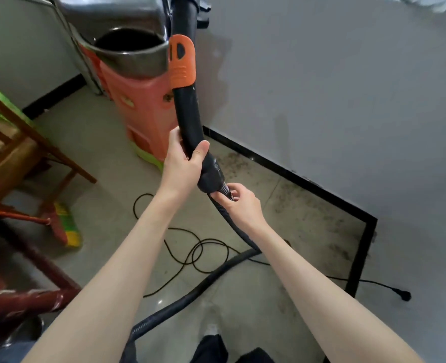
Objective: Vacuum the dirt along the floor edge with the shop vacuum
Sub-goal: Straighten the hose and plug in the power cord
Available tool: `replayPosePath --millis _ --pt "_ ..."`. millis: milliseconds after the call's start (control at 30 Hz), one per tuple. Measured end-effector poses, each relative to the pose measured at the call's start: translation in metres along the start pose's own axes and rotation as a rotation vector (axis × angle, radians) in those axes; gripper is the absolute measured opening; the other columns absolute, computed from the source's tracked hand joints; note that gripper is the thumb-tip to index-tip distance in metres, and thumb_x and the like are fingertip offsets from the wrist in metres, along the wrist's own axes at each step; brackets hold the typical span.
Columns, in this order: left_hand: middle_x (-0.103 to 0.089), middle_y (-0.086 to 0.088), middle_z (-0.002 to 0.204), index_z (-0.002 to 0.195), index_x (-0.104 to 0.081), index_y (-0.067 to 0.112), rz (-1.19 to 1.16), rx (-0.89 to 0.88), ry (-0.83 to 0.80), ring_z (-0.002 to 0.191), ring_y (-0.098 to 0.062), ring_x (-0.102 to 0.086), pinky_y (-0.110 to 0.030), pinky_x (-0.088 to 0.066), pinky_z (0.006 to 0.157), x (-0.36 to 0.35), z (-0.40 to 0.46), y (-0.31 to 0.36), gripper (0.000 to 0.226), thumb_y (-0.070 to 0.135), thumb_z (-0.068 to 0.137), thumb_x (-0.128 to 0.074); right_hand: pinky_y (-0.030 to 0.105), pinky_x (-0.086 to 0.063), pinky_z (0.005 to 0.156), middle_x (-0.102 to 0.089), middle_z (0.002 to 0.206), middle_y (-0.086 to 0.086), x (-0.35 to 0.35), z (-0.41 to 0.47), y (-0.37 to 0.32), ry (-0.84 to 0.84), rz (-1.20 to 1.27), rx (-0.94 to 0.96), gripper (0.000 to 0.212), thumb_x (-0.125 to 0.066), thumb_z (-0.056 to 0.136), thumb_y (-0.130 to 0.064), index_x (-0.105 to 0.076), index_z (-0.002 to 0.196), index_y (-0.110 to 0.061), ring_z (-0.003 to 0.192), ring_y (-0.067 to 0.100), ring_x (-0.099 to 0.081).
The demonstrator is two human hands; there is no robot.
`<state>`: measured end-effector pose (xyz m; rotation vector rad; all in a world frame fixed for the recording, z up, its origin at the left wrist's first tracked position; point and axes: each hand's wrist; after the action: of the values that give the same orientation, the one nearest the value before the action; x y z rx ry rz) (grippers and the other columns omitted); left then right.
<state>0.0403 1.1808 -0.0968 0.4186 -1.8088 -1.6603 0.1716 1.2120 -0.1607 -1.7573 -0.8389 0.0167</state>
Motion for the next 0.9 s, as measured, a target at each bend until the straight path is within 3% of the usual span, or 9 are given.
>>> replayPosePath --millis 133,333,400,467,533,600,667,800,900 --pt "-0.059 0.005 0.109 0.126 -0.043 0.014 0.031 -0.030 0.010 0.102 -0.014 -0.058 -0.031 -0.046 0.095 -0.018 0.042 0.027 0.040 0.022 0.091 -0.061 0.032 -0.050 0.093 -0.068 0.115 0.002 0.021 0.042 -0.022 -0.016 0.234 -0.058 0.035 -0.070 0.086 -0.033 -0.063 0.116 -0.018 0.103 0.014 -0.062" --pt "-0.058 0.010 0.090 0.109 -0.044 0.018 0.011 -0.102 0.005 0.087 -0.010 -0.059 -0.030 -0.049 0.086 -0.070 0.092 0.064 0.030 0.026 0.089 -0.065 0.027 -0.044 0.088 -0.067 0.107 -0.008 0.085 0.097 -0.048 -0.039 0.234 0.037 0.026 -0.059 0.093 -0.028 -0.065 0.119 -0.025 0.097 0.011 -0.058" --pt "-0.057 0.011 0.087 0.108 -0.042 0.017 -0.011 -0.127 0.025 0.083 -0.008 -0.058 -0.029 -0.048 0.085 -0.091 0.106 0.078 0.029 0.025 0.090 -0.064 0.031 -0.044 0.099 -0.067 0.121 -0.001 0.112 0.111 -0.057 -0.098 0.305 0.048 0.031 -0.055 0.094 -0.019 -0.063 0.123 -0.025 0.108 0.013 -0.059" --pt "-0.057 0.009 0.087 0.113 -0.042 0.016 -0.034 -0.142 0.021 0.085 -0.012 -0.061 -0.031 -0.049 0.086 -0.111 0.121 0.092 0.032 0.027 0.090 -0.062 0.035 -0.044 0.105 -0.068 0.118 0.001 0.137 0.123 -0.064 -0.159 0.354 0.058 0.028 -0.055 0.093 -0.019 -0.064 0.119 -0.027 0.112 0.017 -0.060" --pt "-0.058 0.004 0.088 0.118 -0.042 0.014 -0.011 -0.177 -0.015 0.086 -0.020 -0.063 -0.035 -0.051 0.085 -0.121 0.132 0.100 0.038 0.030 0.090 -0.061 0.024 -0.049 0.092 -0.069 0.108 0.000 0.144 0.126 -0.070 -0.262 0.446 0.042 0.023 -0.052 0.099 -0.020 -0.063 0.119 -0.023 0.102 0.016 -0.062" --pt "-0.054 0.007 0.083 0.123 -0.041 0.011 0.068 -0.226 -0.065 0.076 -0.012 -0.059 -0.020 -0.049 0.076 -0.129 0.142 0.109 0.039 0.024 0.092 -0.060 0.019 -0.049 0.081 -0.069 0.099 -0.004 0.146 0.132 -0.074 -0.356 0.520 0.026 0.023 -0.045 0.102 -0.020 -0.063 0.115 -0.021 0.092 0.013 -0.061" --pt "-0.053 0.008 0.082 0.125 -0.041 0.011 0.147 -0.277 -0.114 0.070 -0.004 -0.055 -0.009 -0.043 0.066 -0.135 0.148 0.115 0.038 0.020 0.092 -0.059 0.023 -0.047 0.084 -0.071 0.093 -0.009 0.148 0.141 -0.077 -0.392 0.552 0.001 0.023 -0.043 0.102 -0.020 -0.065 0.106 -0.025 0.089 0.010 -0.063" --pt "-0.063 -0.009 0.089 0.122 -0.043 0.012 0.176 -0.246 -0.162 0.078 -0.020 -0.062 -0.020 -0.046 0.069 -0.148 0.158 0.111 0.036 0.025 0.093 -0.059 0.030 -0.046 0.092 -0.070 0.095 0.004 0.160 0.159 -0.073 -0.413 0.590 -0.092 0.026 -0.041 0.100 -0.024 -0.066 0.097 -0.018 0.093 0.021 -0.061" --pt "-0.062 -0.007 0.091 0.123 -0.043 0.013 0.177 -0.179 -0.162 0.084 -0.022 -0.062 -0.023 -0.046 0.072 -0.159 0.164 0.101 0.037 0.028 0.093 -0.058 0.029 -0.047 0.091 -0.068 0.096 0.007 0.163 0.168 -0.062 -0.432 0.596 -0.140 0.031 -0.037 0.103 -0.032 -0.063 0.100 -0.016 0.092 0.022 -0.062"
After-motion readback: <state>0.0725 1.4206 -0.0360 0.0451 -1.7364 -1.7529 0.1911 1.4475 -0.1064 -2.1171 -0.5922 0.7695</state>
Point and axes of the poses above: each hand's wrist, its own z-axis towards the middle knuckle, its own x-axis out of the back of the hand, y = z × x
